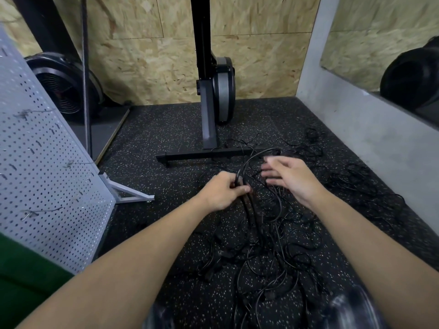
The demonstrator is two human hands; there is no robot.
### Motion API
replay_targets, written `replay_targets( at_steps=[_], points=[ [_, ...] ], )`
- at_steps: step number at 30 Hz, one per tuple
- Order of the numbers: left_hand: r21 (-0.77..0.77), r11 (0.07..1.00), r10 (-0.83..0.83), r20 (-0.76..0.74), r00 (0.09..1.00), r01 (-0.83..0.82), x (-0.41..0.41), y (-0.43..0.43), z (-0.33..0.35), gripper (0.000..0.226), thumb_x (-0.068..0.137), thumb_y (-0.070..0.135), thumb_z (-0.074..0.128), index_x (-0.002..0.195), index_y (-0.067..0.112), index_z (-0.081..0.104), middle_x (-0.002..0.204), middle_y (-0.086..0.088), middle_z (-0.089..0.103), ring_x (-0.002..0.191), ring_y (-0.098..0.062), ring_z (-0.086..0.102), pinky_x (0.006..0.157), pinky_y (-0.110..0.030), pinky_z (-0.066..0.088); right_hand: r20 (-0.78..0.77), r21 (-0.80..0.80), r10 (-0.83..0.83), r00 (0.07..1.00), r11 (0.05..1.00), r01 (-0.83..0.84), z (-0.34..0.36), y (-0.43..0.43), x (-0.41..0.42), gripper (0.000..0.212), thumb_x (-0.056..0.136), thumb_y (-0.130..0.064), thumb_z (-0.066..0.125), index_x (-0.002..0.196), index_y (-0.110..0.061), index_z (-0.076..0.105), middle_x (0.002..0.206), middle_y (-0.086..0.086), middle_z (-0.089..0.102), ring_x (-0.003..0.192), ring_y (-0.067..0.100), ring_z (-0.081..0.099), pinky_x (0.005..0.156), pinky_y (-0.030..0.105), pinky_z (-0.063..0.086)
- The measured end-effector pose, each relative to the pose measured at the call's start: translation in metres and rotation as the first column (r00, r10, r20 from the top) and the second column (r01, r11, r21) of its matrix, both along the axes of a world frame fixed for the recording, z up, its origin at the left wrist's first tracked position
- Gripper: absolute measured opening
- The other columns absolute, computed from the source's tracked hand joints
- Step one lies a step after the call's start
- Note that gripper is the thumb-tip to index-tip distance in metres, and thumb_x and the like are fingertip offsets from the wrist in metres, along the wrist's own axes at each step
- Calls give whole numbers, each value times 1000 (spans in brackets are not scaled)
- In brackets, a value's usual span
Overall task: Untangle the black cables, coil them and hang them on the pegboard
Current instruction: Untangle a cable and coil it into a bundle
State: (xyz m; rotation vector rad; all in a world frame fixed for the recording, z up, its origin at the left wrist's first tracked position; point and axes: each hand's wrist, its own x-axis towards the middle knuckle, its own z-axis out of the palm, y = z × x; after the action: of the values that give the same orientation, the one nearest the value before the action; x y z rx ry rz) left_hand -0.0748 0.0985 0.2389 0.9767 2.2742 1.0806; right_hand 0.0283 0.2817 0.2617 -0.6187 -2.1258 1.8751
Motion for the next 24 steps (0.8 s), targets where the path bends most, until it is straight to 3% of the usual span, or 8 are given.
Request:
replay_targets(
  at_steps=[3, 7, 9, 12, 15, 18, 21, 24],
  points=[
    [143, 988, 42, 129, 991, -61, -4, -4, 12, 13, 101, 13, 65, 98, 6, 75, 99, -5, 80, 95, -16, 76, 86, -28, 61, 258, 250, 142, 956, 946, -208, -9, 3, 7, 27, 100, -29, 67, 126, -25, 69, 117, -7, 74, 105, 8, 71, 91, 30, 60],
    [312, 926, 100, 341, 935, -213, -12, -6, 17, 13, 102, 2, 60, 104, -9, 68, 100, -14, 78, 93, -16, 77, 77, -25, 63, 473, 101, 412, 779, 852, -513, -21, -3, 14, 60, 90, -36, 79, 144, -33, 52, 135, -16, 61, 128, 4, 56, 115, 36, 42],
    [354, 882, 127, 460, 879, -312, -15, -7, 21, 16, 102, 1, 60, 109, -13, 66, 102, -17, 78, 92, -17, 77, 80, -28, 64, 473, 51, 460, 752, 837, -544, -28, -5, 14, 60, 91, -30, 80, 141, -37, 49, 138, -13, 63, 132, 3, 52, 119, 35, 36],
    [380, 801, 160, 609, 777, -463, -22, -14, 32, 19, 101, 0, 60, 113, -13, 65, 112, -22, 76, 92, -19, 77, 84, -32, 64, 426, 179, 359, 830, 866, -466, -37, -2, 12, 47, 95, -28, 76, 138, -31, 59, 134, -14, 66, 132, 6, 53, 120, 34, 33],
    [394, 686, 191, 715, 673, -612, -34, -23, 36, 24, 100, 2, 62, 118, -14, 64, 112, -23, 75, 86, -19, 77, 78, -29, 65, 318, 225, 296, 901, 899, -375, -37, 2, 9, 16, 101, -20, 66, 117, -19, 72, 112, -9, 78, 106, 12, 73, 106, 35, 48],
    [380, 633, 233, 738, 634, -675, -36, -28, 36, 21, 103, 6, 60, 116, -10, 65, 113, -24, 74, 84, -20, 77, 80, -30, 64, 218, 178, 248, 944, 941, -288, -35, 0, 7, 14, 105, -13, 60, 109, -12, 73, 104, 0, 79, 97, 19, 75, 92, 43, 61],
    [287, 770, 224, 715, 662, -571, -36, -29, 31, 43, 106, 29, 57, 138, 0, 54, 121, -21, 73, 99, -28, 77, 87, -41, 64, 106, 120, 147, 983, 980, -159, -29, -2, 6, 17, 104, -7, 59, 110, -12, 74, 105, 3, 79, 99, 22, 76, 85, 41, 64],
    [33, 965, 185, 618, 764, -260, -28, -27, 23, 68, 101, 56, 53, 153, 14, 42, 129, -12, 71, 114, -27, 71, 91, -45, 61, 9, 26, 96, 995, 995, -96, -22, -5, 3, 17, 103, -7, 60, 112, -12, 74, 105, 4, 80, 98, 23, 77, 83, 36, 64]
  ],
)
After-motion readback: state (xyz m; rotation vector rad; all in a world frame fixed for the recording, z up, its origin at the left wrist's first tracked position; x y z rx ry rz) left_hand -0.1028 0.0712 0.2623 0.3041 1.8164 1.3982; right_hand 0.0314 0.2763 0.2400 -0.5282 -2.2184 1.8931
